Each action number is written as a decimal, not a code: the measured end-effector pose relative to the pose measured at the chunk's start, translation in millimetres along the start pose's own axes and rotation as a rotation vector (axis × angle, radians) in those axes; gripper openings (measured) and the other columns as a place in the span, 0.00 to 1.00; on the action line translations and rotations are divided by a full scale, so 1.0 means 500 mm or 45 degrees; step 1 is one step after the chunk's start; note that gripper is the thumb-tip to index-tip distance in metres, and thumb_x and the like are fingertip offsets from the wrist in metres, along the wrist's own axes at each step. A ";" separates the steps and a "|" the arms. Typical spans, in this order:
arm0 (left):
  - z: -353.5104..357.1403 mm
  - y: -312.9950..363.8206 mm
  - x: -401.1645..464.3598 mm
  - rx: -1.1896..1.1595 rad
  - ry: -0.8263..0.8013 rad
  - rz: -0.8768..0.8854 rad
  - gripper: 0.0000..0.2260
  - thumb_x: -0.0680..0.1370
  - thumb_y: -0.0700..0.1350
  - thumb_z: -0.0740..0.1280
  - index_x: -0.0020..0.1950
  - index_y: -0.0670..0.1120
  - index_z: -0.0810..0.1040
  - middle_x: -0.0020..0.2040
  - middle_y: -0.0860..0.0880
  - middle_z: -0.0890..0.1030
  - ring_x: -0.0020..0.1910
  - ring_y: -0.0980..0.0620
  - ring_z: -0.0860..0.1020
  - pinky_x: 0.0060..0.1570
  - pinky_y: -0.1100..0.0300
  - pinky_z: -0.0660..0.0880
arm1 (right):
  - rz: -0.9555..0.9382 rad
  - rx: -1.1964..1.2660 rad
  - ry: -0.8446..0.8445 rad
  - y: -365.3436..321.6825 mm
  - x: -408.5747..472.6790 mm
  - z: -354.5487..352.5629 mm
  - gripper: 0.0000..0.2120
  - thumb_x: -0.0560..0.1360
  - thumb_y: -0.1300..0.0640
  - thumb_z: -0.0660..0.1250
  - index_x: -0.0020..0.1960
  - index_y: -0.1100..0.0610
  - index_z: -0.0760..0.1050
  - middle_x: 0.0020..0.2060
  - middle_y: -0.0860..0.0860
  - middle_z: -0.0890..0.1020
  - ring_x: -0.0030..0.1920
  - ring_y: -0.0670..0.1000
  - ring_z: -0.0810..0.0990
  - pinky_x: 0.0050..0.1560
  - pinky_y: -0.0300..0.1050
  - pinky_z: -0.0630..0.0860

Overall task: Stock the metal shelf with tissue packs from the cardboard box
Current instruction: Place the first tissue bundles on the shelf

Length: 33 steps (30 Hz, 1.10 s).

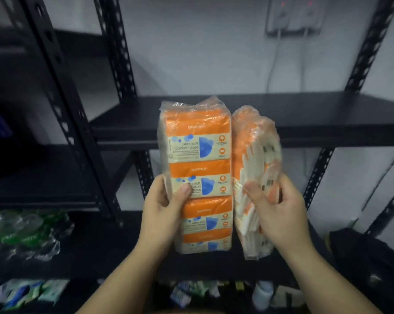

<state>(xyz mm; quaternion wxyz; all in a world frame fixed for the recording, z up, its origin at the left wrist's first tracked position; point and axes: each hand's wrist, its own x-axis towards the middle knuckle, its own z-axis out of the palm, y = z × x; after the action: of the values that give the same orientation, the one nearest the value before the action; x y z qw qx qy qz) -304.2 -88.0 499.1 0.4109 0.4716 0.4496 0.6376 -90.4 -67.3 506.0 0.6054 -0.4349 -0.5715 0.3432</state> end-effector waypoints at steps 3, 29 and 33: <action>0.035 0.074 0.034 -0.022 -0.029 0.117 0.17 0.79 0.53 0.69 0.64 0.48 0.75 0.57 0.47 0.87 0.53 0.44 0.87 0.48 0.47 0.84 | -0.117 -0.014 0.074 -0.066 0.036 -0.011 0.27 0.70 0.43 0.73 0.67 0.49 0.78 0.55 0.40 0.86 0.55 0.42 0.85 0.54 0.46 0.83; 0.061 0.399 0.431 0.943 -0.009 0.767 0.22 0.75 0.62 0.74 0.65 0.56 0.76 0.52 0.56 0.84 0.47 0.58 0.84 0.48 0.53 0.83 | -0.596 -1.224 0.175 -0.260 0.463 -0.174 0.37 0.74 0.28 0.66 0.79 0.36 0.61 0.53 0.46 0.76 0.52 0.49 0.74 0.47 0.47 0.71; 0.030 0.350 0.479 1.316 -0.104 0.817 0.27 0.71 0.68 0.73 0.66 0.58 0.77 0.53 0.56 0.82 0.50 0.53 0.81 0.53 0.48 0.80 | -0.473 -1.482 0.029 -0.193 0.480 -0.190 0.36 0.72 0.24 0.62 0.76 0.37 0.65 0.58 0.47 0.79 0.56 0.52 0.75 0.52 0.52 0.74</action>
<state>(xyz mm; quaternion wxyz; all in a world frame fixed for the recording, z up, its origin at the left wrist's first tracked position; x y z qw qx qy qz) -359.1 96.8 725.2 -0.0668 0.7461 0.5203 0.4100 22.5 101.9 692.2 0.3242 -0.5910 -0.7250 -0.1417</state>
